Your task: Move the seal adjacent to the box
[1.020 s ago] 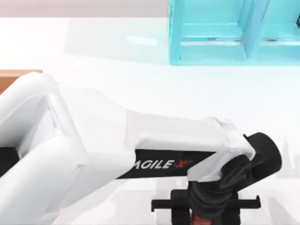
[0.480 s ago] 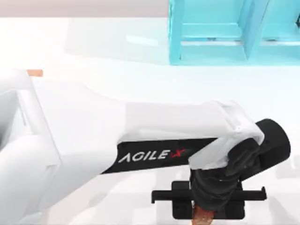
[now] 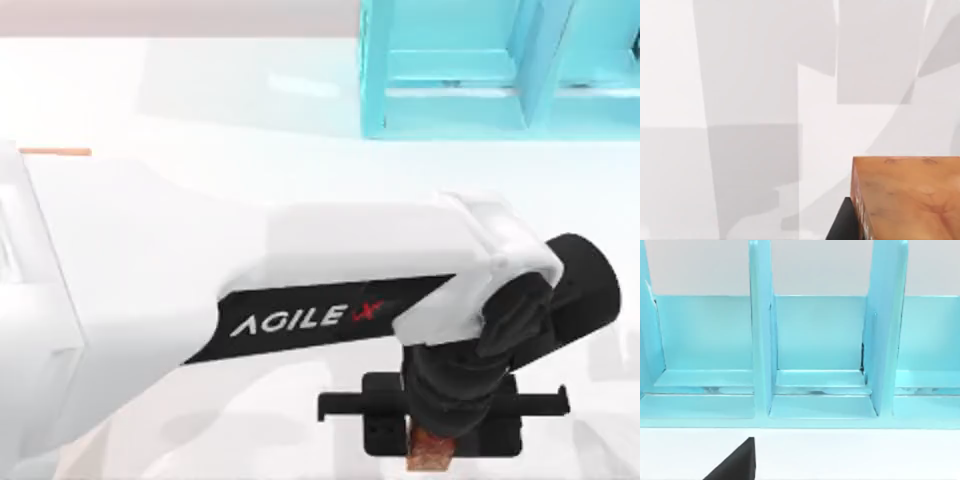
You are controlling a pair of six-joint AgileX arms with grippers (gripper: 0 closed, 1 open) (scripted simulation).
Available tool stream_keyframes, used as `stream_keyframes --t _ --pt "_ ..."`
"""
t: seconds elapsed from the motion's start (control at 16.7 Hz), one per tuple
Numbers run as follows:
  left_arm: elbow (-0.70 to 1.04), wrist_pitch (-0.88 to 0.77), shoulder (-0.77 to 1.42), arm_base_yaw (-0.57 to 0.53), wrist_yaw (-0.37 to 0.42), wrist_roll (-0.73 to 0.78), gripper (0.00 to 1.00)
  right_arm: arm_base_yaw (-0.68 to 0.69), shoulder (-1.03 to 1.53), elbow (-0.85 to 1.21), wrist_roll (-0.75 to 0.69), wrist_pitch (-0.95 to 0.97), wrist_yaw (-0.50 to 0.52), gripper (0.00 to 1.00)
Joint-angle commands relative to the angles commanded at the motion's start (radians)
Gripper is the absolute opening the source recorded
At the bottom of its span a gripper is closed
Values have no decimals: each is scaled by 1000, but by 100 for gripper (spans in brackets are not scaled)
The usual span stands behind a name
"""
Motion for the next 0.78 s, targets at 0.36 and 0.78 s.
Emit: stream_keyframes --t 0.36,0.78 --pt "-118 -75 -198 223 -1 221 0 0 0 0 0 0 0 100" --pt "-313 -205 -528 600 -1 591 0 0 0 0 0 0 0 100"
